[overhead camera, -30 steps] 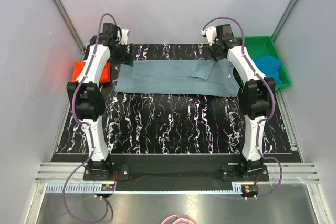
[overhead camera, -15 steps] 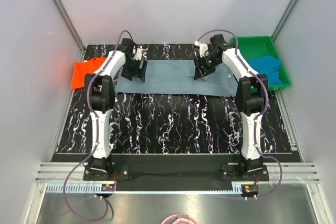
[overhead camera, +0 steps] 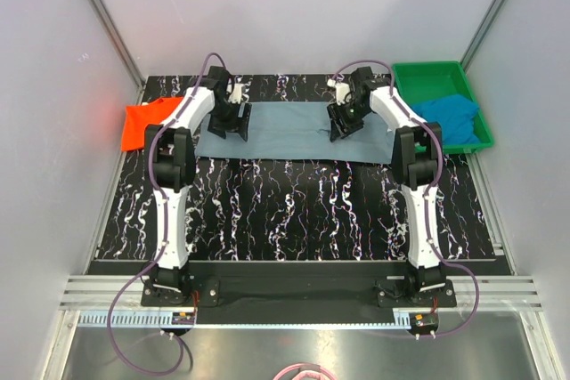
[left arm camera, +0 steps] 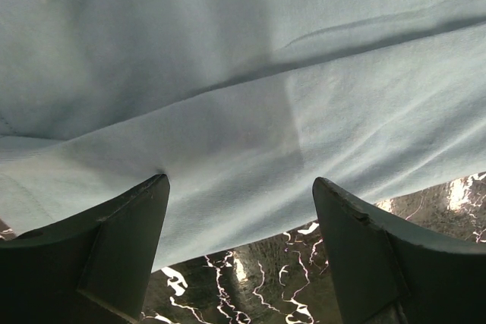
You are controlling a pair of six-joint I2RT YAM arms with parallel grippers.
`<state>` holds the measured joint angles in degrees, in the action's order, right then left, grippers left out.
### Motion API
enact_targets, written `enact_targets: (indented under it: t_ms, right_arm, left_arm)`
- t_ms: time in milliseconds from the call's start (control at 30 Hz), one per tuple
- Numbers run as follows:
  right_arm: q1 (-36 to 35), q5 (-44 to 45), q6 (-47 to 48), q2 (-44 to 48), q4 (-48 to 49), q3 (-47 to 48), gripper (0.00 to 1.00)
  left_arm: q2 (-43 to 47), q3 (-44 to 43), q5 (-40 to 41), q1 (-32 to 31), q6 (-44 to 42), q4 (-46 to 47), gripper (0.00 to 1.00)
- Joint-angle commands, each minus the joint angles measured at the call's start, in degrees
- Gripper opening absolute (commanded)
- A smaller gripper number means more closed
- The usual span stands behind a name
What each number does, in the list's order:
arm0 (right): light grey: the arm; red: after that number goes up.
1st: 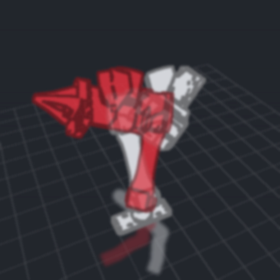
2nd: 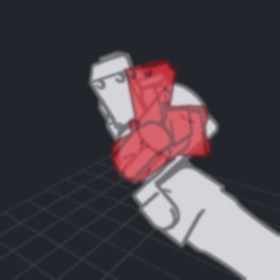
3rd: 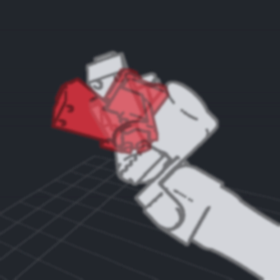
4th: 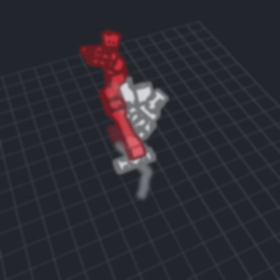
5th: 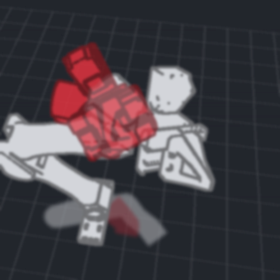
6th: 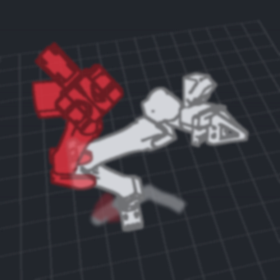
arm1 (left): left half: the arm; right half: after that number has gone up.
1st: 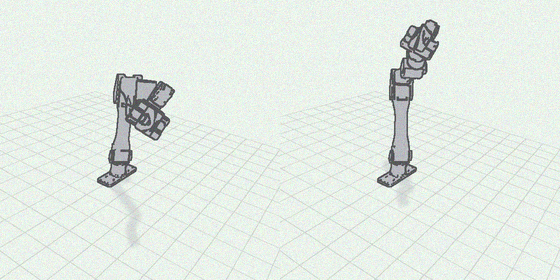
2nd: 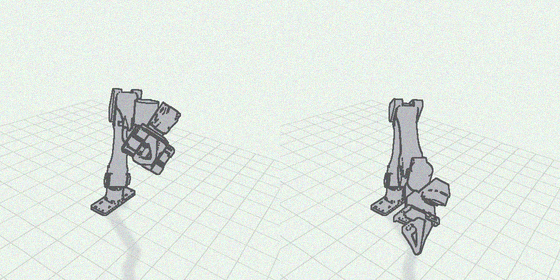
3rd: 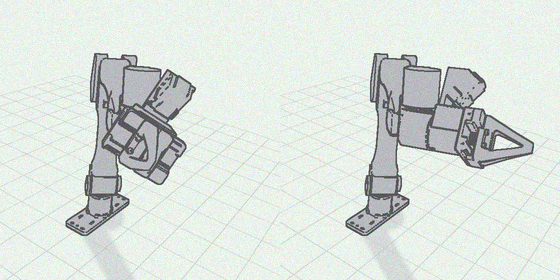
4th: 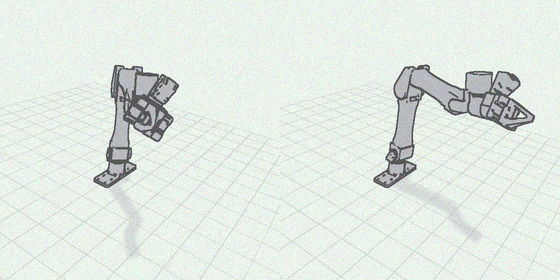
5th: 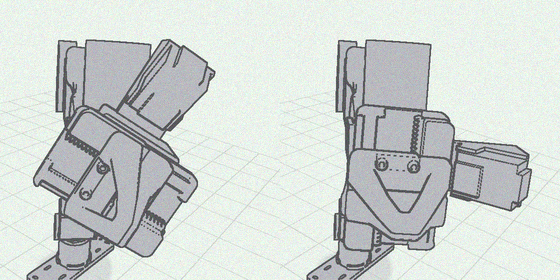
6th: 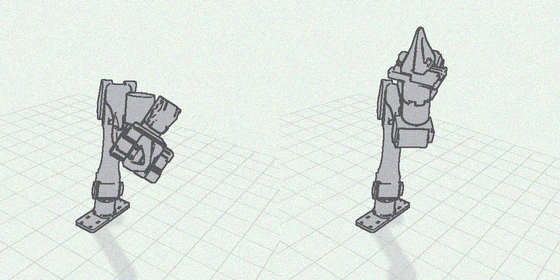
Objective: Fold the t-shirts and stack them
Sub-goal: Fold the tshirt
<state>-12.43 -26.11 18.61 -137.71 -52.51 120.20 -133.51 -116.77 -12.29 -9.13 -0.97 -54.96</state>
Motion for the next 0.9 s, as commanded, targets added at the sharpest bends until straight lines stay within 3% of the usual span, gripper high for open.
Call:
enact_targets:
  t_ms: [0, 633, 767, 867]
  right_arm:
    - [-0.58, 1.06, 0.2, -0.89, 1.09, 3.19, 0.56]
    - [-1.2, 13.01, 2.13, -7.13, 6.64, 20.16, 0.59]
    - [-1.9, 13.97, 4.23, -1.71, 5.58, 13.15, 0.56]
    - [-2.08, 15.56, 8.61, 6.01, 10.74, 0.95, 0.49]
  left_arm:
    - [0.1, 0.58, -1.85, -0.37, 0.8, 0.73, 0.81]
    - [-0.7, 4.45, -2.47, -1.16, 2.91, 0.55, 0.8]
    - [-0.35, 4.27, -2.38, -1.25, 2.91, 0.47, 0.8]
    - [-0.52, 3.92, -1.86, -1.25, 2.82, 0.55, 0.8]
